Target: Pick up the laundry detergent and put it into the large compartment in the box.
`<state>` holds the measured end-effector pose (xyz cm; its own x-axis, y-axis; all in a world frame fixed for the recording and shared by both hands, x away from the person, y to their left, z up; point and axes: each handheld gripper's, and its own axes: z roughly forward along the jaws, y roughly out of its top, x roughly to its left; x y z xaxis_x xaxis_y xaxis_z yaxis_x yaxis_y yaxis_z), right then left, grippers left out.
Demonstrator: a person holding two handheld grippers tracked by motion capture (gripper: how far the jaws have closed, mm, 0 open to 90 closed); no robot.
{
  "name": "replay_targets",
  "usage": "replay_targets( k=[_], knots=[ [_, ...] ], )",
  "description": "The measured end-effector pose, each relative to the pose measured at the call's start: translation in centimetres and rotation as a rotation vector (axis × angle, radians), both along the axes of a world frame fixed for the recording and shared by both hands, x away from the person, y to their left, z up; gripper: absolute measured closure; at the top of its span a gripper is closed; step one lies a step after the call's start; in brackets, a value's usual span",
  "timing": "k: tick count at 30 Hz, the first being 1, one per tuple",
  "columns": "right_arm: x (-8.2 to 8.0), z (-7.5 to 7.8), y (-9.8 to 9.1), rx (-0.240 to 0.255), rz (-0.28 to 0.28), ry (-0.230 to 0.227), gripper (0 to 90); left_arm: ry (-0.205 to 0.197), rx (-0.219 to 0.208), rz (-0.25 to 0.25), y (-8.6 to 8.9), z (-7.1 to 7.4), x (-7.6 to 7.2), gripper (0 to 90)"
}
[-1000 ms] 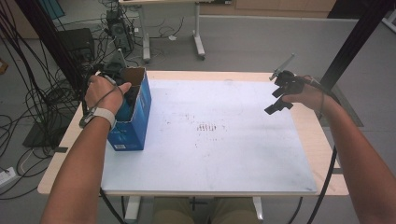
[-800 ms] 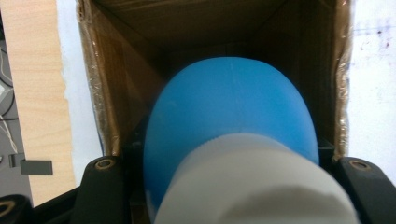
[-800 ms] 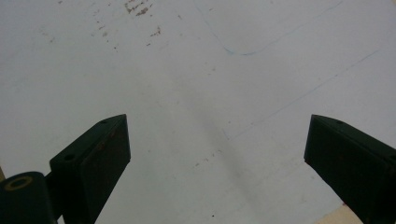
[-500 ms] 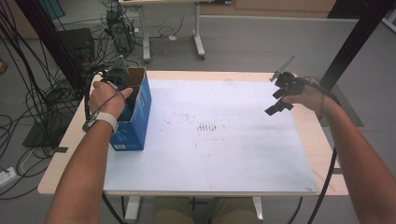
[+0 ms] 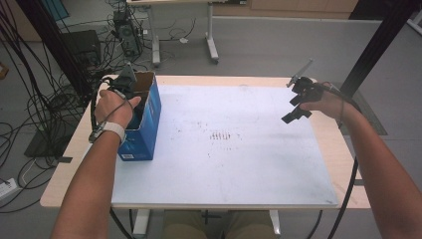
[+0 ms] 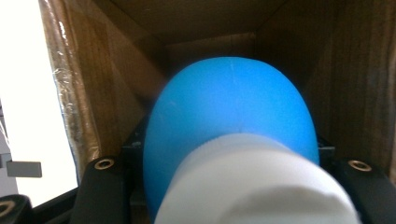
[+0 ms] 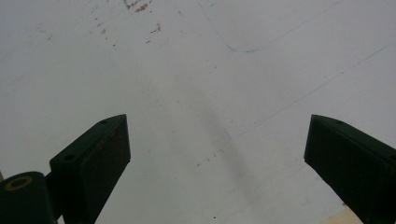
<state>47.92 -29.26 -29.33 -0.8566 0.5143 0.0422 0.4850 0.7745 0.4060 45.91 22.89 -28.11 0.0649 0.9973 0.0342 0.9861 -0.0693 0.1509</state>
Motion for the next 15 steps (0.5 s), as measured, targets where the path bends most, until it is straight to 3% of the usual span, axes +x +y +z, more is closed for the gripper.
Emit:
replay_targets(
  k=[15],
  knots=[
    [0.02, 0.33, 0.07, 0.000, 0.004, -0.008, 7.2, 0.004, 0.002, -0.002, 0.01, -0.02, 0.00, 39.1]
  ],
)
